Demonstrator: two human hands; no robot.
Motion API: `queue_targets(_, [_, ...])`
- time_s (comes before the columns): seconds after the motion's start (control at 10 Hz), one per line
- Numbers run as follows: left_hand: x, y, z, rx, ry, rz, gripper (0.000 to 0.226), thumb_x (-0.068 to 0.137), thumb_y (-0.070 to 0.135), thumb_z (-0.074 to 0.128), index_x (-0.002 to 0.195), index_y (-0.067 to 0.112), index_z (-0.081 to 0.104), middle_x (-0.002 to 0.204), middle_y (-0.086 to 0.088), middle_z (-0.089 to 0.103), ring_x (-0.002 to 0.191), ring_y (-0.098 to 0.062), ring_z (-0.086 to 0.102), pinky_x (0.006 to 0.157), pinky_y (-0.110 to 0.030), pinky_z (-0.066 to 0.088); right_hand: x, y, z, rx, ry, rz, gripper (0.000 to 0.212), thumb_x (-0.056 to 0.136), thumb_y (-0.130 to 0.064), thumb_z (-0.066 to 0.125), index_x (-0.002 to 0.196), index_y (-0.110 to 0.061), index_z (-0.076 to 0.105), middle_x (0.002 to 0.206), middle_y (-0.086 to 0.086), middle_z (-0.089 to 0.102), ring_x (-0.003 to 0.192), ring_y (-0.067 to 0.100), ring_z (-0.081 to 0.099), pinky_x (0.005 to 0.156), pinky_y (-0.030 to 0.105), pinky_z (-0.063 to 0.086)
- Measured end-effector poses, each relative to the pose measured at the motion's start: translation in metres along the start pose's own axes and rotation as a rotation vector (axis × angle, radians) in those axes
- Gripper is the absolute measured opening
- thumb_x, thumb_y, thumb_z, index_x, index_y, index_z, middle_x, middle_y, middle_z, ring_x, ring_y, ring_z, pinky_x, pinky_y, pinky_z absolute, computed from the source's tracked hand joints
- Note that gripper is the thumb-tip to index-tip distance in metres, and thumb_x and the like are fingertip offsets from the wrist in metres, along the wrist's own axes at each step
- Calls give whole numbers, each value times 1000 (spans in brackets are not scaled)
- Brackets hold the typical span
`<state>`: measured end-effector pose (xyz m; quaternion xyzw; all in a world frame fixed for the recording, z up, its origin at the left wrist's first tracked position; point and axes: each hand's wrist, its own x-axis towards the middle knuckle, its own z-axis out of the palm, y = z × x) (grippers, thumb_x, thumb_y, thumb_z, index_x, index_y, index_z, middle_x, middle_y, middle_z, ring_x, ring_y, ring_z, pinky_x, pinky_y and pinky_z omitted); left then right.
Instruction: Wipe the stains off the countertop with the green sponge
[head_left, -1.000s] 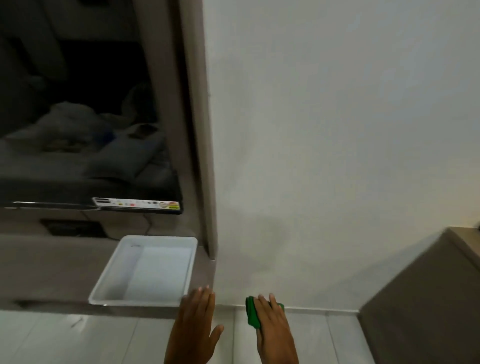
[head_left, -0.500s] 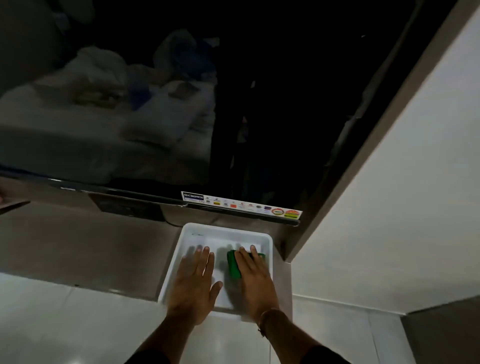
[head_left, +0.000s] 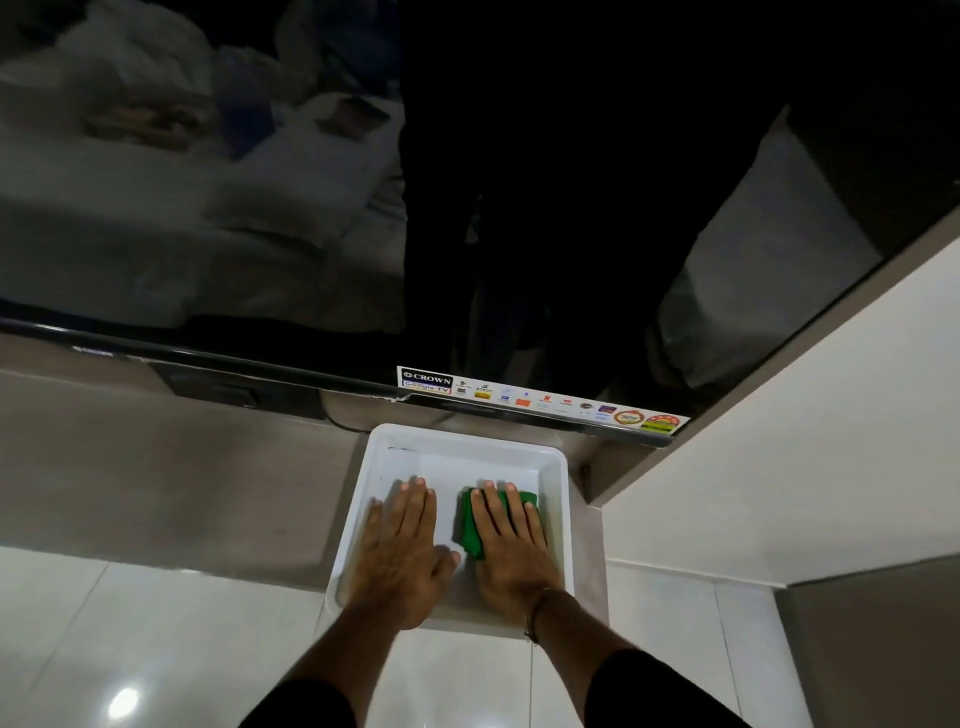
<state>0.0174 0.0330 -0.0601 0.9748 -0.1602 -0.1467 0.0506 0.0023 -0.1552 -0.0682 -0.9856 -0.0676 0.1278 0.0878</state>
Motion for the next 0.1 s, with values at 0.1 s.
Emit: queue_targets(0.1, [-9, 10, -9, 29, 35, 24, 80, 99, 63, 13, 159, 15, -6, 168, -14, -13, 152, -34, -18, 124, -58, 6, -5, 0, -7, 31, -16, -76, 83, 96, -55, 37, 157, -31, -13, 162, -5, -23, 151, 27, -20, 116, 45, -16])
